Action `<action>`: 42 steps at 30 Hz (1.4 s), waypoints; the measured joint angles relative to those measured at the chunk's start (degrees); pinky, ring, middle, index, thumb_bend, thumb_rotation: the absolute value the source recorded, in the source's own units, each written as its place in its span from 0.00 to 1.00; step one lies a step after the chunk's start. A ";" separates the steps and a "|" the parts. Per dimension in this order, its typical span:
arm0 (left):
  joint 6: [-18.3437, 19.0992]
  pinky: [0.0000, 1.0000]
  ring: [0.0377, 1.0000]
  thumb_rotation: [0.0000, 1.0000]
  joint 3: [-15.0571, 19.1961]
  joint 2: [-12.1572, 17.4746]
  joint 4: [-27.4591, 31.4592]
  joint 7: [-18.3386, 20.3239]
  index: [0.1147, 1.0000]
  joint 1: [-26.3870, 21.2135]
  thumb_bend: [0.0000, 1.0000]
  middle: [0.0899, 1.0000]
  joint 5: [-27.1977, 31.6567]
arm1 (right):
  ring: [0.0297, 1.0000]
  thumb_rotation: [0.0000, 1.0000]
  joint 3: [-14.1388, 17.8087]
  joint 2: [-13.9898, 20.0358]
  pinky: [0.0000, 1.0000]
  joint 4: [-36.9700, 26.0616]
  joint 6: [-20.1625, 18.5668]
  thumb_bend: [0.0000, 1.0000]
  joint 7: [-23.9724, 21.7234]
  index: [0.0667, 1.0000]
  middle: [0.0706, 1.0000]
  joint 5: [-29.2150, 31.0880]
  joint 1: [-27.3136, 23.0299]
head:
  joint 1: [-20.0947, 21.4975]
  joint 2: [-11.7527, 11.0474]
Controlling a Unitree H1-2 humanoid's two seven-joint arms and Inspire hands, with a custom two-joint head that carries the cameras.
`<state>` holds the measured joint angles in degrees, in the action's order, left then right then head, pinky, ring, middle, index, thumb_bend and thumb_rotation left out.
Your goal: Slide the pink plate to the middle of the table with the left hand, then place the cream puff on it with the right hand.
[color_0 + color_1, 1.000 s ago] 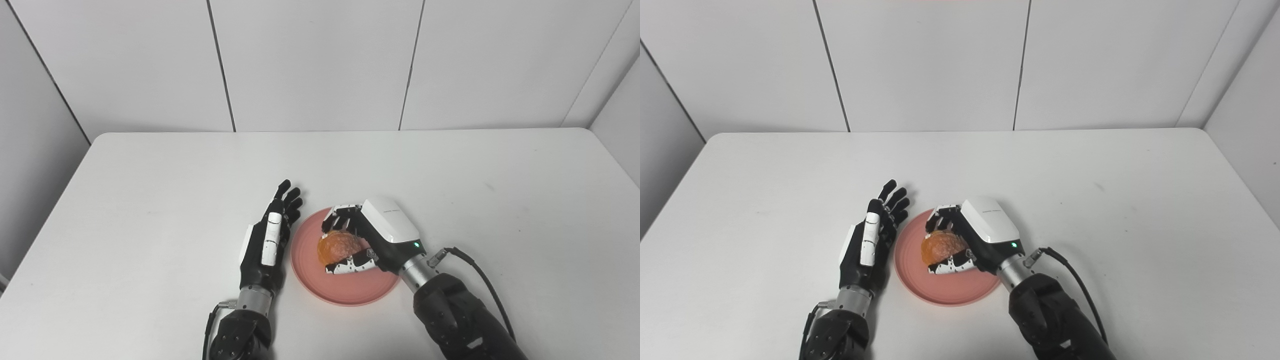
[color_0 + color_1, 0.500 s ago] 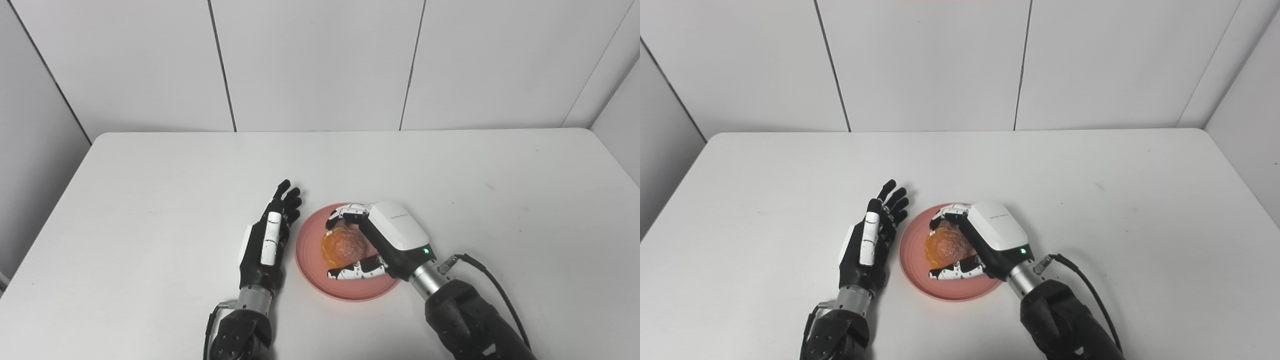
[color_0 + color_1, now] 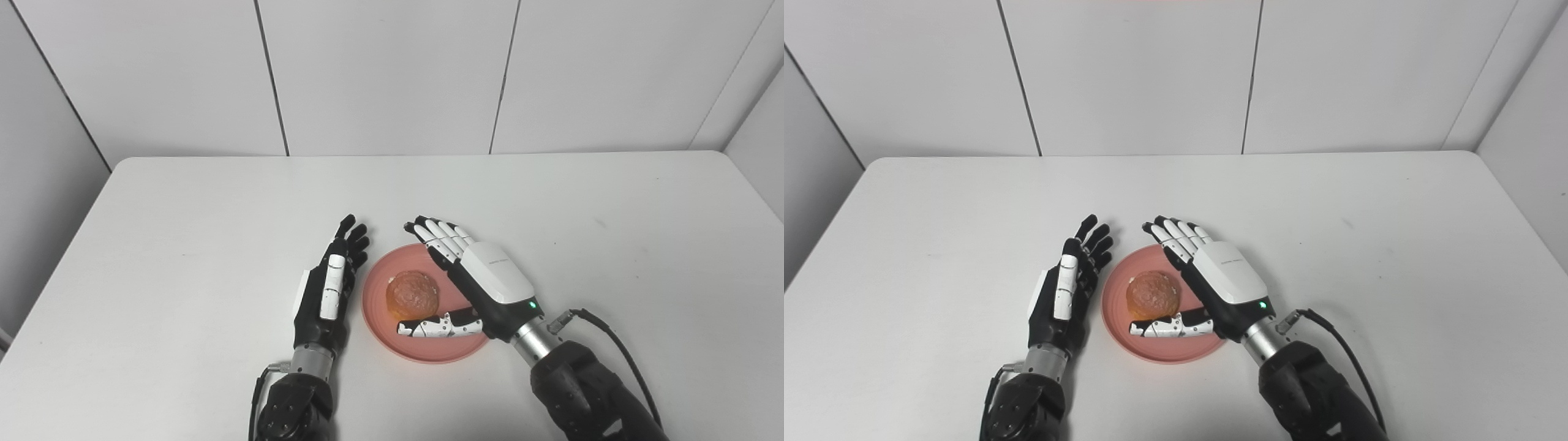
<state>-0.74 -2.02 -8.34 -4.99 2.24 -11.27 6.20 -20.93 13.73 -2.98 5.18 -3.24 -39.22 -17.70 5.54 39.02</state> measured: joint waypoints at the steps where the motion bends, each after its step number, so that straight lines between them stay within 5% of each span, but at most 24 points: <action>1: 0.06 0.95 0.92 0.90 0.12 0.01 0.02 0.00 0.90 0.00 0.73 0.91 -0.01 | 1.00 0.76 0.59 -0.24 0.95 0.22 0.38 0.68 0.94 1.00 1.00 0.26 0.54 | 0.17 0.00; 9: 0.78 0.97 0.94 0.94 -0.27 1.22 0.45 0.46 0.91 0.01 0.73 0.94 -0.09 | 1.00 0.85 5.68 -2.45 0.97 0.80 0.98 0.66 5.23 1.00 1.00 5.04 6.24 | 0.44 0.26; 10: 0.77 0.97 0.94 0.92 -0.23 1.43 0.45 0.60 0.91 0.01 0.74 0.94 -0.06 | 1.00 0.89 6.12 -2.85 0.91 0.82 0.99 0.61 5.69 1.00 1.00 5.49 7.02 | 0.44 0.26; 15: -1.31 0.98 0.95 0.93 -0.23 1.86 -0.41 1.08 0.92 0.08 0.73 0.95 -0.11 | 1.00 0.84 9.68 -6.80 0.96 1.08 0.98 0.59 6.73 1.00 1.00 11.94 9.53 | 0.70 0.35; 20: -2.41 1.00 0.98 0.99 -0.69 3.16 -0.56 1.72 0.97 0.07 0.68 0.98 -0.13 | 1.00 0.98 11.90 -10.06 0.99 2.81 0.99 0.65 6.76 1.00 1.00 18.36 9.75 | 1.32 0.44; 30: -2.61 1.00 1.00 1.00 -1.27 6.01 0.31 2.67 0.99 0.46 0.64 0.99 -1.03 | 1.00 0.91 15.36 -12.49 1.00 3.24 0.99 0.63 5.21 1.00 1.00 31.11 9.71 | 2.11 0.97; 42: -4.27 1.00 1.00 1.00 -1.48 5.99 0.28 3.31 1.00 0.63 0.65 1.00 -0.96 | 1.00 0.89 16.56 -13.35 1.00 3.76 -0.20 0.70 2.60 1.00 1.00 37.62 9.19 | 1.41 1.05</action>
<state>-5.01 -3.51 -2.35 -4.71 5.56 -10.64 5.24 -4.37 0.38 0.77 4.98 -0.64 -1.60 -8.50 6.94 40.08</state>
